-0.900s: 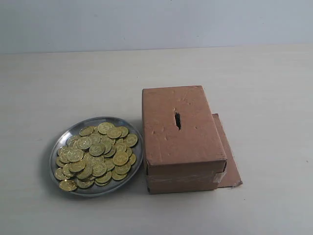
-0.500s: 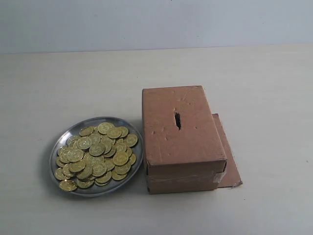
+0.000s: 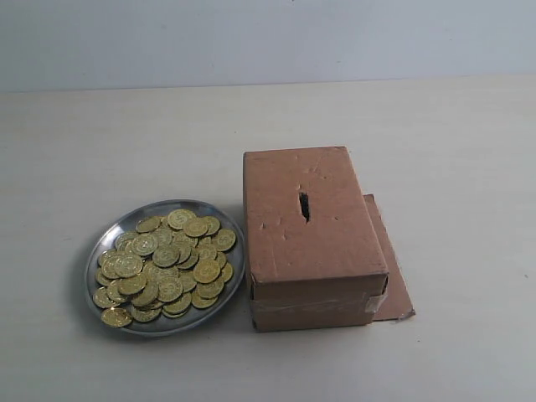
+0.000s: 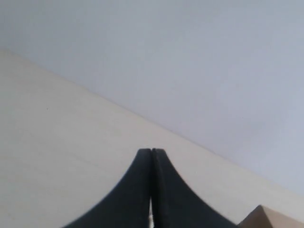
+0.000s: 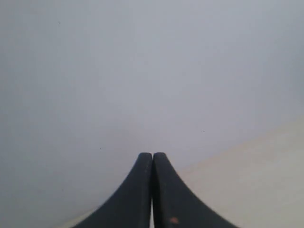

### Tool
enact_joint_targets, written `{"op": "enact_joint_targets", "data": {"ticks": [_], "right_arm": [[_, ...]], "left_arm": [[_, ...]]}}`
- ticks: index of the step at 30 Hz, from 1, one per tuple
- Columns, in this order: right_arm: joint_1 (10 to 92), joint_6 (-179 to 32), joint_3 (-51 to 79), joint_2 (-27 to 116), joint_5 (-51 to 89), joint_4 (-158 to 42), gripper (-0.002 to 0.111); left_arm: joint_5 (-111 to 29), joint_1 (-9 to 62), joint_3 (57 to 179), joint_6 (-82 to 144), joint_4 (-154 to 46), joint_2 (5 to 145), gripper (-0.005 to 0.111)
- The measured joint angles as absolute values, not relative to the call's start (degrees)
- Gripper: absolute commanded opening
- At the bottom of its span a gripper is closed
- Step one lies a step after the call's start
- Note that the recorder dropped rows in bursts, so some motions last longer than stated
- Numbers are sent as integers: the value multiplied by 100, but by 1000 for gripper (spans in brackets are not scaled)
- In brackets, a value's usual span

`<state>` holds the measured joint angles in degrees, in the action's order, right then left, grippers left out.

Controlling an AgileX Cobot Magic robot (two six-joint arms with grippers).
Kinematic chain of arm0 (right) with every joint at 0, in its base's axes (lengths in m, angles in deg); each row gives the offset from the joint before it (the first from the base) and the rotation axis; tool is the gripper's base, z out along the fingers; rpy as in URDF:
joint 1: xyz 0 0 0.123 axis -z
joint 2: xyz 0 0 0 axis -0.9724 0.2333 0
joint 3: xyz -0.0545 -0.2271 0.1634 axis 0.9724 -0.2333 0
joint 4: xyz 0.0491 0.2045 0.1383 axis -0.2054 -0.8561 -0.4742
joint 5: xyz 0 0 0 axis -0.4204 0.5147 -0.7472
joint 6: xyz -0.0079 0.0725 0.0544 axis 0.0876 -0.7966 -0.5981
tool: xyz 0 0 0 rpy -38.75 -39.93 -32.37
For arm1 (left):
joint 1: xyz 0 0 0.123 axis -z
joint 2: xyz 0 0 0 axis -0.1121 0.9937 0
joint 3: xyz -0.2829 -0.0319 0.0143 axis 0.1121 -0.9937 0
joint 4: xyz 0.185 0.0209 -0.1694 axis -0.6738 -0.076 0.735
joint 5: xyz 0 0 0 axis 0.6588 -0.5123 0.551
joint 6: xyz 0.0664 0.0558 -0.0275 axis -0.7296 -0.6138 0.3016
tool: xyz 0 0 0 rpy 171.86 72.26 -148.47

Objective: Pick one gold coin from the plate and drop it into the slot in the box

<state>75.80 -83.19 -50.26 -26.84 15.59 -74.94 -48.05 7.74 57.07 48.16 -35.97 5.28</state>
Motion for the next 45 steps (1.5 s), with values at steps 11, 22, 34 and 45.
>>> {"op": "enact_joint_targets", "data": {"ticks": [11,22,34,45], "right_arm": [[7580,-8614,-4990,-2684,2198,-8792,0],[7580,-5177,-1876,-926,5098,-10132,0],[6858,-2718,1136,3644,7790,-11175,0],[4226,-4021,2030,5751,6340,-8703,0]], "left_arm": [[-4523,774,5707,5224,-3449,528,0],[-5223,1212,5876,4929,-2714,543,0],[-6572,2294,7633,1629,-2077,2461,0],[-6494,2303,7776,767,-2088,4312,0]]}}
